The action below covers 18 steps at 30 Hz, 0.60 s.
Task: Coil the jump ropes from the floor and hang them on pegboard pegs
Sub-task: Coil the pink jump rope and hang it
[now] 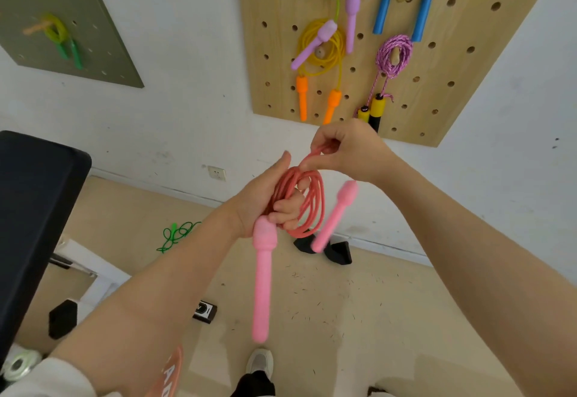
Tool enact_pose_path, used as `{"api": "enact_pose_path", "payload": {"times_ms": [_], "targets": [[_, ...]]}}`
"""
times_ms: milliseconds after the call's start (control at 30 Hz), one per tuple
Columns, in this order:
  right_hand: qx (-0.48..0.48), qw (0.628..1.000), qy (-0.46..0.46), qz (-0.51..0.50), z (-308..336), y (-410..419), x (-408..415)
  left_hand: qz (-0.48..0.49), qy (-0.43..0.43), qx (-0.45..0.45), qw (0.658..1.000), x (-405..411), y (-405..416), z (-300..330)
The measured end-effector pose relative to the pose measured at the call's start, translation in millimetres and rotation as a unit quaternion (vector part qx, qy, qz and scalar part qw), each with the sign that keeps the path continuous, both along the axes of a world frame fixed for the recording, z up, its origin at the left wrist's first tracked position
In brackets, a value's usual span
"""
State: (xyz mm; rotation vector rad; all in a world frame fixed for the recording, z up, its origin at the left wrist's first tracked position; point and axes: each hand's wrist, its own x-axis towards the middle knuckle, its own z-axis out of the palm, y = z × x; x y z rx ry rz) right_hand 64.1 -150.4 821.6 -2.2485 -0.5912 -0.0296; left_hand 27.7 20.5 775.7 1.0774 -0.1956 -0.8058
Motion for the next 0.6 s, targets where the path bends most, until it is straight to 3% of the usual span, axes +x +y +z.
{"api": "enact_pose_path", "payload": {"times_ms": [133, 233, 367, 467, 600], "targets": [[0.107, 0.984, 0.131, 0.05, -8, -3, -14, -0.026, -0.032, -0.044, 0.998, -13, -1, 6], [0.172, 0.943, 0.265, 0.107, -19, 3, -27, 0.054, -0.058, -0.054, 0.995, -26, -9, 4], [0.203, 0.916, 0.332, 0.1, -35, -1, -37, 0.203, -0.011, -0.147, 0.968, -36, -8, 1], [0.209, 0.887, 0.393, 0.124, -41, -6, -42, 0.284, -0.018, -0.055, 0.957, -45, -10, -4], [0.112, 0.926, 0.35, 0.089, -47, -15, -43, 0.296, -0.016, 0.089, 0.951, -53, -16, -12]]}}
